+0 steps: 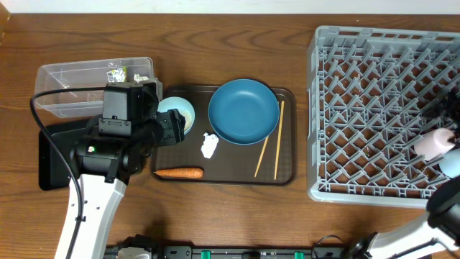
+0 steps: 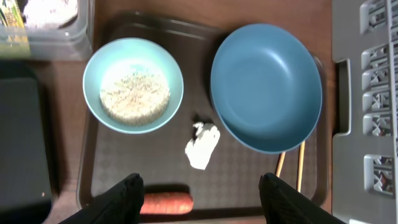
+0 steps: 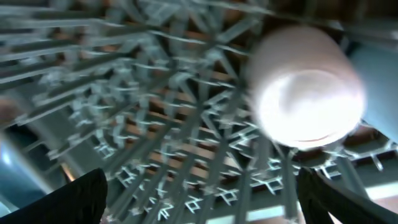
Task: Sort waste into correct bins and load items into the dishwasher rack
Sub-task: 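Place the pink cup into the dish rack with the right gripper, then grasp the small white tissue on the tray with the left gripper, then carry the tissue left and drop it into the clear bin, then grasp the rim of the blue plate with the left gripper, then lift the blue plate and pass it to the right gripper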
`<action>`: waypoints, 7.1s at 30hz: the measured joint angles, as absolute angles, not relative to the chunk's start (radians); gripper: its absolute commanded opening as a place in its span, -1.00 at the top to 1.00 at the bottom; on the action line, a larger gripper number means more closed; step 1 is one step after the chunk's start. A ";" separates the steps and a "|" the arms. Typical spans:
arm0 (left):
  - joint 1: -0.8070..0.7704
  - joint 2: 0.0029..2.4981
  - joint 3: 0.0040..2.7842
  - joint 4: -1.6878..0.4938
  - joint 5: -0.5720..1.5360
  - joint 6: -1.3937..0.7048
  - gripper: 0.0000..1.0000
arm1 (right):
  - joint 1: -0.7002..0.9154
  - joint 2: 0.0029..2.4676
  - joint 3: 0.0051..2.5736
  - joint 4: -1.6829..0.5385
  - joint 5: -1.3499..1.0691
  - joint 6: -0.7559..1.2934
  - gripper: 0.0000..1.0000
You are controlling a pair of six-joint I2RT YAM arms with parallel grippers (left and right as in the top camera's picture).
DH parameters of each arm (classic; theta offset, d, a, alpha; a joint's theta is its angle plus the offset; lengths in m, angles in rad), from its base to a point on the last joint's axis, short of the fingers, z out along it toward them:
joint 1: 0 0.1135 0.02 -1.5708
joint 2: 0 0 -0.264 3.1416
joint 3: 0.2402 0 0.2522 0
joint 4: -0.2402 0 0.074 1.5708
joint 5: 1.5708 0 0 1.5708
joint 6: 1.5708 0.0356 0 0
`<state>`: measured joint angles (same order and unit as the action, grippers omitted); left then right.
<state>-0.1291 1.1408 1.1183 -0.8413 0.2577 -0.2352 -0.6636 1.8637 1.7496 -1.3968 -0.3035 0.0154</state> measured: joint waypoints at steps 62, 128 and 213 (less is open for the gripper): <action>-0.397 1.780 1.069 -0.649 0.127 -0.228 0.81 | -0.006 1.650 1.773 -1.473 -0.253 -0.033 -0.97; -0.256 1.529 1.110 -0.415 0.205 -0.194 0.04 | -0.006 1.650 1.773 -1.493 -0.234 -0.033 -0.98; -0.224 1.273 1.109 -0.863 0.175 -0.280 -0.36 | 0.393 2.090 1.772 -1.216 -0.121 -0.024 -0.36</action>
